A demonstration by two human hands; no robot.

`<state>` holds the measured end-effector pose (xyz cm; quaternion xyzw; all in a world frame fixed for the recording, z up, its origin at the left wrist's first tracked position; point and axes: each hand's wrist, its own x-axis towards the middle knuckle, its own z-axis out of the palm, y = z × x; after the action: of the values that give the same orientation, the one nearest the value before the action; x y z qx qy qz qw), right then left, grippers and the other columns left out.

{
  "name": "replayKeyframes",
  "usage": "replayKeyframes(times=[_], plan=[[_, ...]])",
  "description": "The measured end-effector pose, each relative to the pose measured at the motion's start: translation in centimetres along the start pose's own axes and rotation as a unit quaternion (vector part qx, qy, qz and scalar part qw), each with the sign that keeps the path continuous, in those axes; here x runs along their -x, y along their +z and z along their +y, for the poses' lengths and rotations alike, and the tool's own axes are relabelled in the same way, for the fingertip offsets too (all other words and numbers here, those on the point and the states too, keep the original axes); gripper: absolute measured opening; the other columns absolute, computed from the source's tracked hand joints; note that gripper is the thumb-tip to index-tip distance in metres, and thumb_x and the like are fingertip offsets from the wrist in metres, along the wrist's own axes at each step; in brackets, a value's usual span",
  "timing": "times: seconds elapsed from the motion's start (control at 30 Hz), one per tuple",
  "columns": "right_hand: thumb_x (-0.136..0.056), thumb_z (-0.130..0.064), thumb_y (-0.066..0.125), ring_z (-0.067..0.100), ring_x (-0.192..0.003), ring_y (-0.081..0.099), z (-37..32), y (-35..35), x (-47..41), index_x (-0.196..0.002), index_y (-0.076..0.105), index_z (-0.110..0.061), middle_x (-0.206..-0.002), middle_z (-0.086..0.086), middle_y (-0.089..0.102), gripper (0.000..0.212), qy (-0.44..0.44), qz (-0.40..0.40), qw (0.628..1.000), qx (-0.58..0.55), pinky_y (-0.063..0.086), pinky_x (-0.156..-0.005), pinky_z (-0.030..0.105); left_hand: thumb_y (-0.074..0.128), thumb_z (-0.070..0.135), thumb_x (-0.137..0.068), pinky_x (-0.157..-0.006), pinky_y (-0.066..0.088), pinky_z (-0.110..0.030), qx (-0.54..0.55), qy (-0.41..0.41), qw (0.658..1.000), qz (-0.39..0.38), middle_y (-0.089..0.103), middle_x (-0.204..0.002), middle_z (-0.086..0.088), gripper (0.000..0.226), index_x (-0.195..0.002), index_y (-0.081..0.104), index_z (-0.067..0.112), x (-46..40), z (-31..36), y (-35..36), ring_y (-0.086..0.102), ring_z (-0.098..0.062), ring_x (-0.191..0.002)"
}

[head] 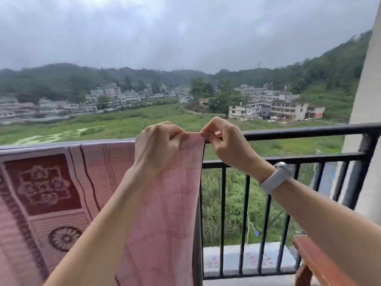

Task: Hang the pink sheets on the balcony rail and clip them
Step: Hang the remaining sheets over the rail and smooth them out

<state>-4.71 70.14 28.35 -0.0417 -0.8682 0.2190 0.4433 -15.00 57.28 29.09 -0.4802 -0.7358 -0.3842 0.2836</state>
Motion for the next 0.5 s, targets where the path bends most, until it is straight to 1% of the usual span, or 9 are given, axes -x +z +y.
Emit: replayKeyframes(times=[0.1, 0.13, 0.17, 0.23, 0.3, 0.33, 0.4, 0.43, 0.5], plan=[[-0.086, -0.005, 0.056, 0.018, -0.078, 0.058, 0.7, -1.3, 0.4, -0.087, 0.06, -0.008, -0.083, 0.002, 0.062, 0.005, -0.015, -0.004, 1.0, -0.012, 0.052, -0.075, 0.037, 0.06, 0.028, -0.086, -0.072, 0.045, -0.025, -0.019, -0.022, 1.0, 0.003, 0.071, -0.094, 0.002, 0.018, -0.094, 0.071, 0.017, 0.2, 1.7, 0.7, 0.059, -0.012, -0.078], [-0.086, -0.007, 0.057, 0.018, -0.079, 0.058, 0.9, -1.6, 0.4, -0.087, 0.061, -0.007, -0.085, 0.004, 0.064, 0.005, -0.024, -0.009, 0.999, -0.018, 0.052, -0.075, 0.037, 0.058, 0.027, -0.087, -0.077, 0.045, -0.027, -0.031, -0.023, 0.999, 0.002, 0.071, -0.096, 0.0, 0.019, -0.096, 0.07, 0.016, 0.4, 2.1, 0.9, 0.06, -0.014, -0.08], [-0.086, -0.009, 0.058, 0.018, -0.079, 0.059, 1.2, -1.8, 0.5, -0.088, 0.063, -0.007, -0.086, 0.005, 0.065, 0.006, -0.033, -0.016, 0.999, -0.028, 0.052, -0.076, 0.035, 0.056, 0.026, -0.089, -0.085, 0.045, -0.032, -0.038, -0.022, 0.999, -0.004, 0.07, -0.099, -0.001, 0.02, -0.098, 0.069, 0.015, 0.6, 2.5, 1.0, 0.061, -0.017, -0.085], [-0.086, -0.01, 0.059, 0.016, -0.081, 0.059, 2.0, -1.8, 0.9, -0.094, 0.064, -0.007, -0.089, 0.003, 0.065, 0.01, -0.036, -0.033, 0.996, -0.073, 0.051, -0.077, 0.024, 0.053, 0.027, -0.089, -0.099, 0.036, -0.045, -0.059, -0.015, 0.998, -0.019, 0.067, -0.108, -0.001, 0.022, -0.104, 0.066, 0.017, 1.4, 3.0, 1.3, 0.059, -0.02, -0.099], [-0.086, -0.008, 0.058, 0.012, -0.085, 0.058, 3.0, -1.4, 1.5, -0.105, 0.061, -0.006, -0.093, 0.0, 0.062, 0.019, -0.003, -0.055, 0.988, -0.145, 0.048, -0.078, 0.012, 0.053, 0.031, -0.089, -0.107, 0.024, -0.047, -0.102, -0.02, 0.994, -0.028, 0.062, -0.118, 0.002, 0.026, -0.111, 0.062, 0.02, 2.4, 2.9, 1.7, 0.052, -0.021, -0.112], [-0.087, -0.008, 0.057, 0.011, -0.089, 0.057, 3.7, -1.2, 2.0, -0.112, 0.058, -0.006, -0.098, 0.0, 0.061, 0.025, 0.018, -0.073, 0.983, -0.169, 0.047, -0.081, 0.012, 0.054, 0.03, -0.088, -0.11, 0.019, -0.046, -0.117, -0.025, 0.993, -0.022, 0.058, -0.124, 0.002, 0.03, -0.115, 0.059, 0.02, 2.9, 2.8, 2.0, 0.048, -0.02, -0.118], [-0.088, -0.008, 0.055, 0.009, -0.098, 0.055, 5.0, -0.5, 2.6, -0.124, 0.049, -0.009, -0.112, 0.0, 0.058, 0.037, 0.053, -0.118, 0.973, -0.19, 0.046, -0.086, 0.018, 0.058, 0.028, -0.086, -0.114, 0.012, -0.046, -0.122, -0.037, 0.992, 0.006, 0.049, -0.135, -0.001, 0.04, -0.124, 0.052, 0.018, 3.8, 2.4, 2.6, 0.041, -0.02, -0.126], [-0.089, -0.009, 0.054, 0.009, -0.101, 0.054, 5.4, -0.1, 2.9, -0.128, 0.046, -0.011, -0.118, -0.001, 0.057, 0.04, 0.064, -0.137, 0.968, -0.2, 0.046, -0.087, 0.02, 0.06, 0.028, -0.084, -0.114, 0.014, -0.046, -0.118, -0.04, 0.992, 0.032, 0.047, -0.135, -0.004, 0.043, -0.125, 0.05, 0.017, 4.2, 2.4, 2.9, 0.04, -0.019, -0.126], [-0.09, -0.009, 0.053, 0.01, -0.105, 0.055, 5.6, 0.6, 3.2, -0.131, 0.043, -0.012, -0.124, -0.002, 0.054, 0.043, 0.072, -0.167, 0.955, -0.234, 0.048, -0.088, 0.023, 0.058, 0.035, -0.08, -0.106, 0.028, -0.044, -0.115, -0.03, 0.987, 0.108, 0.051, -0.125, -0.009, 0.043, -0.117, 0.051, 0.014, 5.1, 2.6, 3.6, 0.042, -0.017, -0.117]])
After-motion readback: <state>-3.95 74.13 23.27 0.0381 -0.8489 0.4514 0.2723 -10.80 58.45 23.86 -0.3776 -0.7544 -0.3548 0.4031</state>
